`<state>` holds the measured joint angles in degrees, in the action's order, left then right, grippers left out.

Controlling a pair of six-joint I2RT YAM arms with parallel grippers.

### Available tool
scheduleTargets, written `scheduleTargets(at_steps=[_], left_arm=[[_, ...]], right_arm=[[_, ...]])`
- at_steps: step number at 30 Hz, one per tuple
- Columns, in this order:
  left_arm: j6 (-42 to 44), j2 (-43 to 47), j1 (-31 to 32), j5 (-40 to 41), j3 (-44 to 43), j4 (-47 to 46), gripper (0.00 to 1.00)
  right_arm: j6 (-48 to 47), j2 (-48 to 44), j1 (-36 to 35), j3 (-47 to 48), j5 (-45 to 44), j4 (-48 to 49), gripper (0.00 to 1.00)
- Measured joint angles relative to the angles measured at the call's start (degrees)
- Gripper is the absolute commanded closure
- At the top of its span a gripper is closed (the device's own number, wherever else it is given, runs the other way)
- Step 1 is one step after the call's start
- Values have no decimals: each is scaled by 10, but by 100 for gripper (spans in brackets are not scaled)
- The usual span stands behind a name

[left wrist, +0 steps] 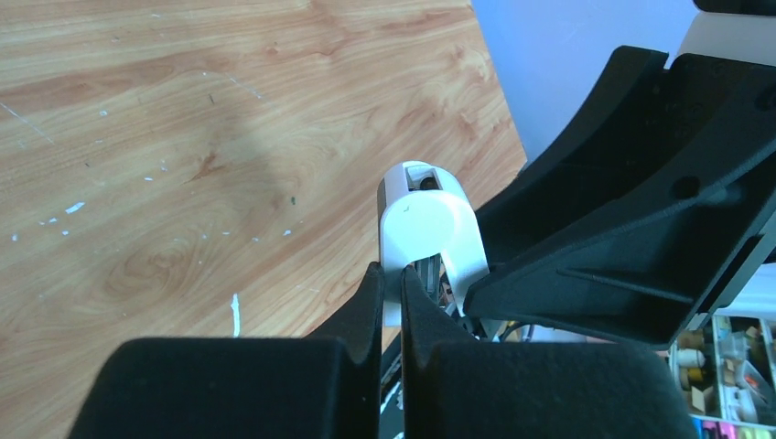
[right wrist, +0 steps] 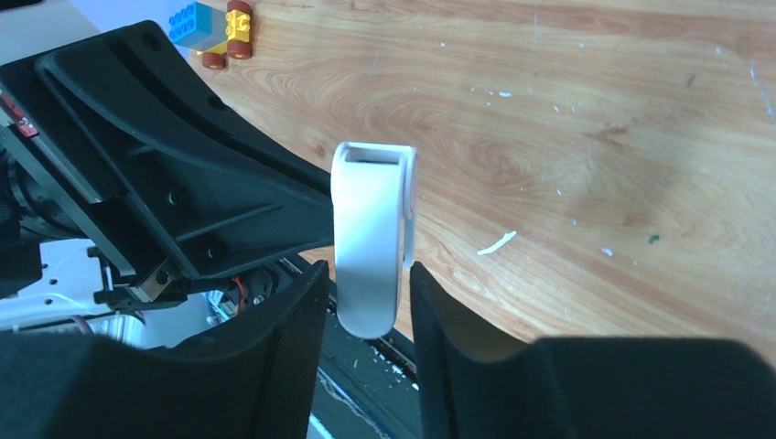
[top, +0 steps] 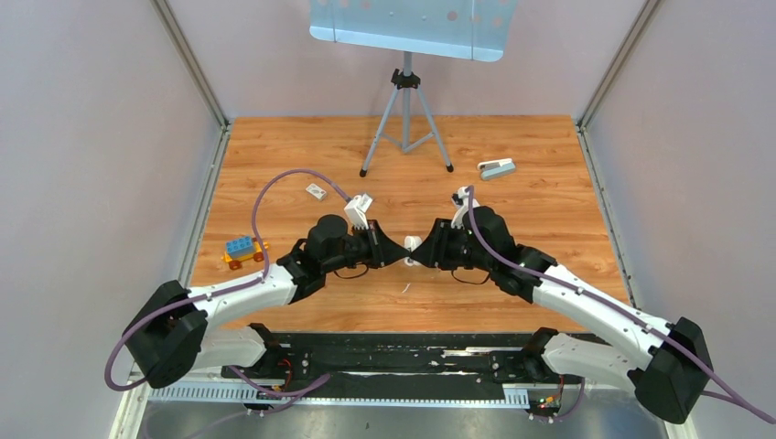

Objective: Load the staples into the stapler

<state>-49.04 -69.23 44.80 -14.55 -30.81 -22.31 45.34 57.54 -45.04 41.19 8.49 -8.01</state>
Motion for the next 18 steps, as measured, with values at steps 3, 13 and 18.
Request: scheduleTargets(at_steps=[3,13,18], left_arm=[[-7,2,1,0,5,-8,100],[-20,12,2,10,14,-18,100],[-12,23,3,20,14,-12,100]], right_arm=[[-5,6,-5,0,5,12,47],[-15,19,-23,0,3,20,64],[-20,14,-26,0,-10,18,74]])
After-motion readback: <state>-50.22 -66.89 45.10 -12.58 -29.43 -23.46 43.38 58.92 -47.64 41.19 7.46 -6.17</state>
